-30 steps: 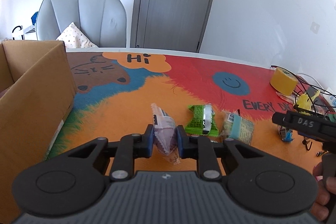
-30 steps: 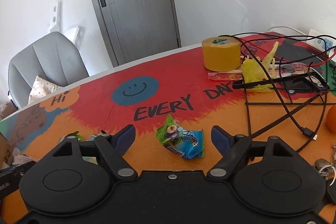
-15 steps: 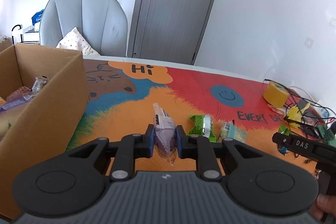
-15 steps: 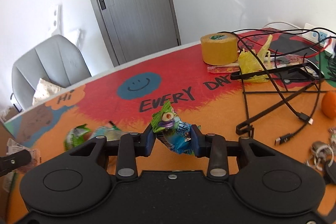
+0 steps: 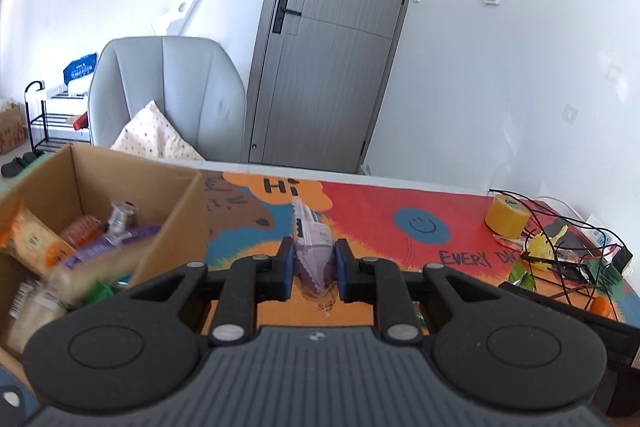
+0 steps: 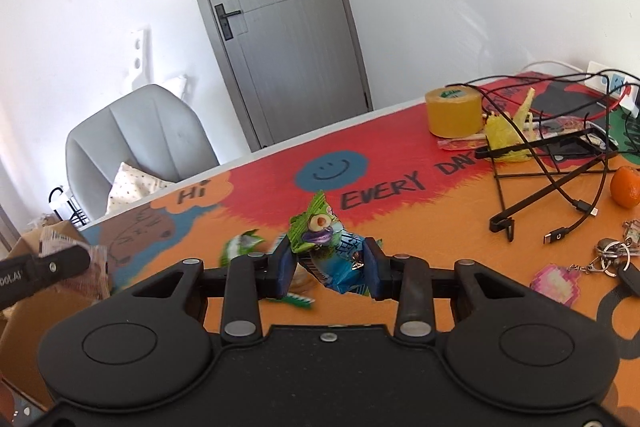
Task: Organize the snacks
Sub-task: 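Carry the purple-filled bag with the left tool over the box while the right tool carries the candy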
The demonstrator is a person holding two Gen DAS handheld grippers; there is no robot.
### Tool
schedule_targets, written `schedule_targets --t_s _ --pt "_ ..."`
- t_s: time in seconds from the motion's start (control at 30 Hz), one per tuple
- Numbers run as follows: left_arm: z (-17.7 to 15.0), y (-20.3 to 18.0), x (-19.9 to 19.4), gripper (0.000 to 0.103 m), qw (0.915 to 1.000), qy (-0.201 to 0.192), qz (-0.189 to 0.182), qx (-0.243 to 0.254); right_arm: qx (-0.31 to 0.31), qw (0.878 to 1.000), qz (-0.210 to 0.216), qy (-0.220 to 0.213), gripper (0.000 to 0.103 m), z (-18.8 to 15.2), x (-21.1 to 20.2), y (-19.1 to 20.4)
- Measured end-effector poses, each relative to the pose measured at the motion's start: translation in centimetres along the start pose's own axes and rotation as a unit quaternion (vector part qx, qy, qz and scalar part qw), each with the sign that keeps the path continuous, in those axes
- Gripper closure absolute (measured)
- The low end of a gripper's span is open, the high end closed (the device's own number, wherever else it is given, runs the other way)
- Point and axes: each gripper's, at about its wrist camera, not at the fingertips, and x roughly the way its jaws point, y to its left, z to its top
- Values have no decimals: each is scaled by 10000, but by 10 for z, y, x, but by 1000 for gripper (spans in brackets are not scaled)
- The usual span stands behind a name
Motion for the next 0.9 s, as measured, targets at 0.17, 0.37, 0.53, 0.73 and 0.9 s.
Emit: schedule_targets --t_s 0.17,0.37,0.53,0.73,0.9 --pt "6 11 -11 84 10000 -77 44 -22 -69 9998 162 -90 67 -2 -11 18" --pt "14 27 -27 84 9997 -208 135 -70 -127 9990 385 -204 68 -1 -18 37" --pt "20 40 -38 84 9993 -279 229 -35 -113 9976 592 -342 69 -1 -25 55" --pt "27 55 -50 84 9988 -360 327 -14 -78 9953 880 -393 69 -7 -27 76" --pt "28 70 -54 84 9985 -343 424 -50 -107 9938 1031 -412 69 -11 -29 94"
